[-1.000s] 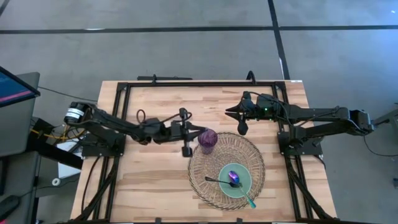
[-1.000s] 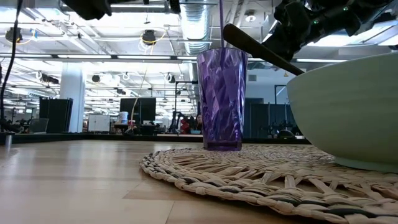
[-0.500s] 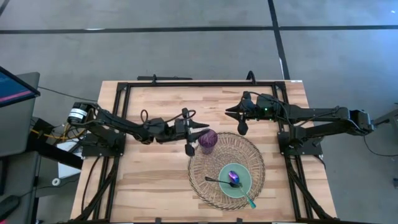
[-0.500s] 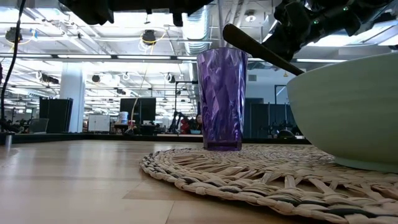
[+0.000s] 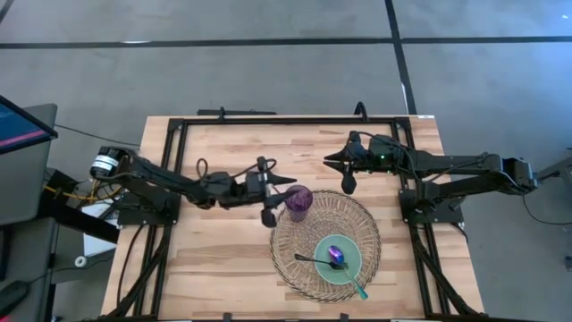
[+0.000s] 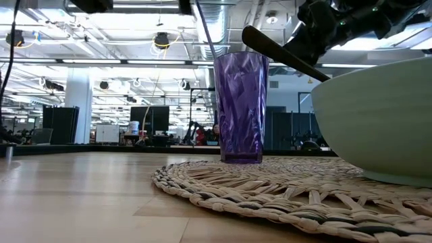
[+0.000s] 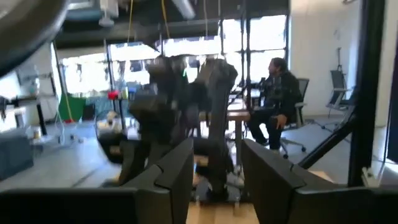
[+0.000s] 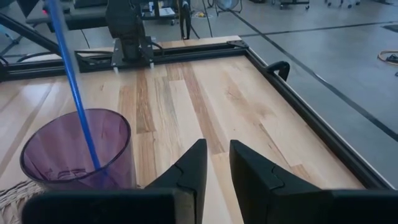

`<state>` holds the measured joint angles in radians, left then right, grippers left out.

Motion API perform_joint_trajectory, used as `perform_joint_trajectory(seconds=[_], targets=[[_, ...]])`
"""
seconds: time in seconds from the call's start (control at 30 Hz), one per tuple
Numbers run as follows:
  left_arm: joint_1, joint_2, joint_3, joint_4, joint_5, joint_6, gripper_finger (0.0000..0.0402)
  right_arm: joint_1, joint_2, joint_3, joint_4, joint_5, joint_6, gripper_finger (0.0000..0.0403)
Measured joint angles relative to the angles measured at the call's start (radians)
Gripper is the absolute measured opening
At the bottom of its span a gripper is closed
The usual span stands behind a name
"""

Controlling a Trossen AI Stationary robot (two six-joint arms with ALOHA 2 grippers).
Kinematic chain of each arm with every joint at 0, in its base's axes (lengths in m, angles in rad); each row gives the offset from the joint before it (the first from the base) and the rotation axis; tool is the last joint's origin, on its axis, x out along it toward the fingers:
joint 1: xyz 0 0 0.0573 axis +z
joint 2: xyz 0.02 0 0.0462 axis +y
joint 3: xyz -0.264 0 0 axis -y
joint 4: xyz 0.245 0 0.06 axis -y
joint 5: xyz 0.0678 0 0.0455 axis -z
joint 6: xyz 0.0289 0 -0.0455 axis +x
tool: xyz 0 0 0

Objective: Pick & Place Utensil
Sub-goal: Return to Home Position

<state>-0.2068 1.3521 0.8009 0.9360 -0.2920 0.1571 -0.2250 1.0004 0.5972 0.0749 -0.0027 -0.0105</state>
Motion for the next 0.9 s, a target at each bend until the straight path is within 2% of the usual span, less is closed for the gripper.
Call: perform_joint_trajectory(seconds=[0.23, 0.43, 0.53, 0.77, 0.83, 0.9], targets=[[-0.069, -0.148, 0.0, -0.017, 0.0, 0.106, 0.0136, 0.002, 0.0, 0.0, 0.023, 0.0, 0.0, 0.0063], [-0.12, -0.29, 0.0, -0.156, -0.007, 0.149, 0.0136, 0.006, 0.0, 0.0, 0.023, 0.0, 0.001, 0.0063], [-0.137, -0.355, 0.0, -0.285, -0.089, 0.149, 0.0136, 0.026, 0.0, 0.0, 0.023, 0.0, 0.002, 0.0063], [-0.158, -0.452, -0.001, -0.689, -0.455, 0.111, 0.0136, 0.102, -0.09, 0.0, -0.036, 0.0, 0.003, 0.0063], [-0.161, -0.47, -0.001, -0.772, -0.493, 0.059, 0.0136, 0.122, -0.156, 0.0, -0.07, 0.0, 0.008, 0.0063], [-0.162, -0.491, -0.001, -0.836, -0.473, 0.0, 0.0136, 0.139, -0.233, 0.0, -0.131, 0.0, 0.023, 0.0063]])
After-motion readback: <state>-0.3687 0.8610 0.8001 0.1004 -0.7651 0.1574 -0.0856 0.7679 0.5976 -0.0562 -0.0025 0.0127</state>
